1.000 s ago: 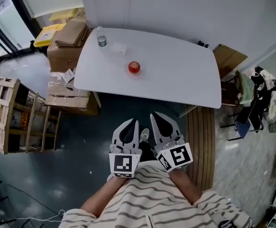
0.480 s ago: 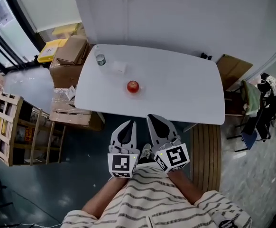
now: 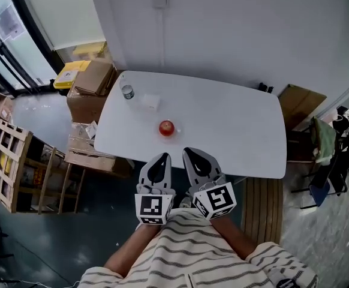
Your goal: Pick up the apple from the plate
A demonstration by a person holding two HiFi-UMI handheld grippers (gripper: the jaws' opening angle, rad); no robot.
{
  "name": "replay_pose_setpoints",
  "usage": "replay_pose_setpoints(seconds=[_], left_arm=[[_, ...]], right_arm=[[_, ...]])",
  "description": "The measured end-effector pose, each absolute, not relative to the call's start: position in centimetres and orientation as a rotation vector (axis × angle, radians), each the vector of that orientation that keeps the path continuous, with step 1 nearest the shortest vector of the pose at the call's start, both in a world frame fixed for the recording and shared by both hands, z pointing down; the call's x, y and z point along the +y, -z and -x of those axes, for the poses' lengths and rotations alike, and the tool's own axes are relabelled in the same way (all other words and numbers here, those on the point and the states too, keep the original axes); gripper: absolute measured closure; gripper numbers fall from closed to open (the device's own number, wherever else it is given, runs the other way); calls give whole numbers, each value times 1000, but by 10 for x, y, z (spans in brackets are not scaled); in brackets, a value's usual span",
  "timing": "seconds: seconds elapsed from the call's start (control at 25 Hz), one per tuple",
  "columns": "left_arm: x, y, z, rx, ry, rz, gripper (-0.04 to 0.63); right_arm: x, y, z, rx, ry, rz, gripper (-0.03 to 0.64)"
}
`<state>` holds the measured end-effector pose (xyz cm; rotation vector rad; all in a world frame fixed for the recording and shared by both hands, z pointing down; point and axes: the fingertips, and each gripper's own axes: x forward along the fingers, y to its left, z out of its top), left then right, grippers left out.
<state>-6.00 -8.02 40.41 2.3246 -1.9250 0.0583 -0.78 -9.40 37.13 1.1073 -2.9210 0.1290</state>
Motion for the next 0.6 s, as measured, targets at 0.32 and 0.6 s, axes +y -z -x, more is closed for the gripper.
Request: replay_pose_setpoints(seconds=[0.32,0.6], left_arm=[[-104,-425,49,-1954,-117,-2257,591],[-123,-443,55,-1911,-149,-2227,591]], right_arm=[[-119,-389,-7,-2922,-174,-1064,604],[-134,-405,0,-2906,-223,-1047,604]])
